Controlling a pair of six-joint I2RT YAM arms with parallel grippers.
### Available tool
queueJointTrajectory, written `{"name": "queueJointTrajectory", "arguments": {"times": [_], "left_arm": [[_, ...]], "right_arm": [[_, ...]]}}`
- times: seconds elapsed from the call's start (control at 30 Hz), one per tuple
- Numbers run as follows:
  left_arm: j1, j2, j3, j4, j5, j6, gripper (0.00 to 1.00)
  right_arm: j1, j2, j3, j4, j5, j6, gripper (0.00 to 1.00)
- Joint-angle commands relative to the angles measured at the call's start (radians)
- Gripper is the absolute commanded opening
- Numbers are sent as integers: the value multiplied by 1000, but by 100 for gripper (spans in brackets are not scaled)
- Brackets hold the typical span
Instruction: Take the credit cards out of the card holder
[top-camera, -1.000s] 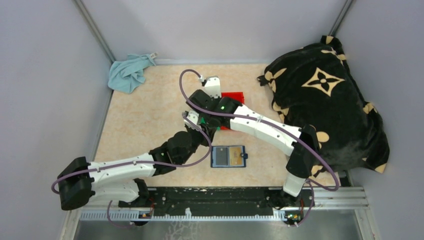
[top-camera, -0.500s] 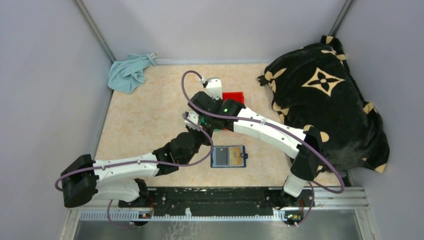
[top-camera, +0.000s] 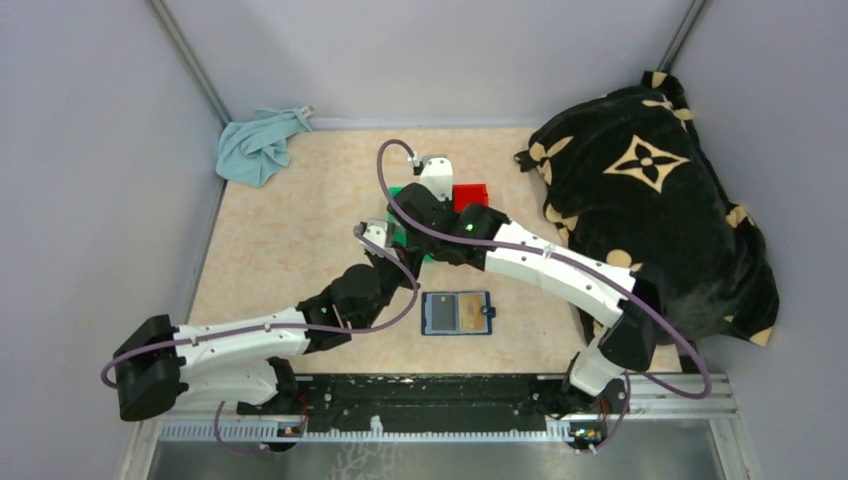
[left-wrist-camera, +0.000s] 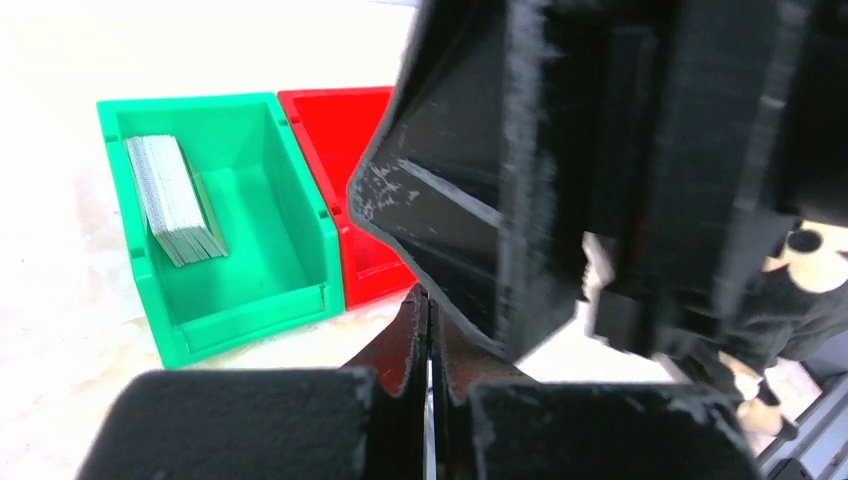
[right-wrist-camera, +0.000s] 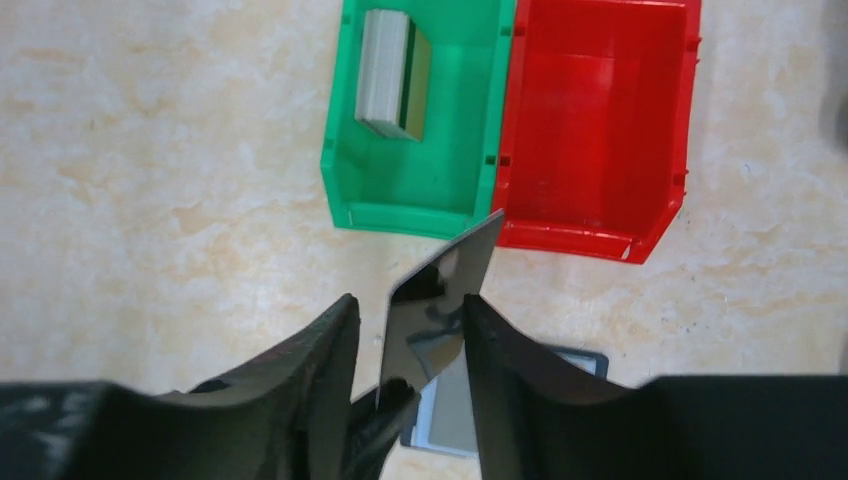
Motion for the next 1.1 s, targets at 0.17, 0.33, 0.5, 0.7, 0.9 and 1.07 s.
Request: {"name": "queueJointTrajectory", "arguments": {"times": [0.17,0.33,0.5,0.7,0.9,1.07], "left_arm": [[6,-101,33,-115,-10,-47,0],[18,-83,153,-350,-112,-106,0],[116,13,338,-617,-67,-180,0],[160,67,379,-572,-24,-141,0],[251,183,454,-616,89,-176,0],[279,321,560,-665,101,-172,0]], "right_arm": [[-74,-205,-90,148,-139,9,56],[-143,-311,-188,183,-116,6,56],[-190,-380,-301,226,-102,3,55],[-227,-412,-359,240,-131,15,55],[-264,-436,-370,222,-136,-5,55],[-282,-473,-415,223,-143,-5,54]]}}
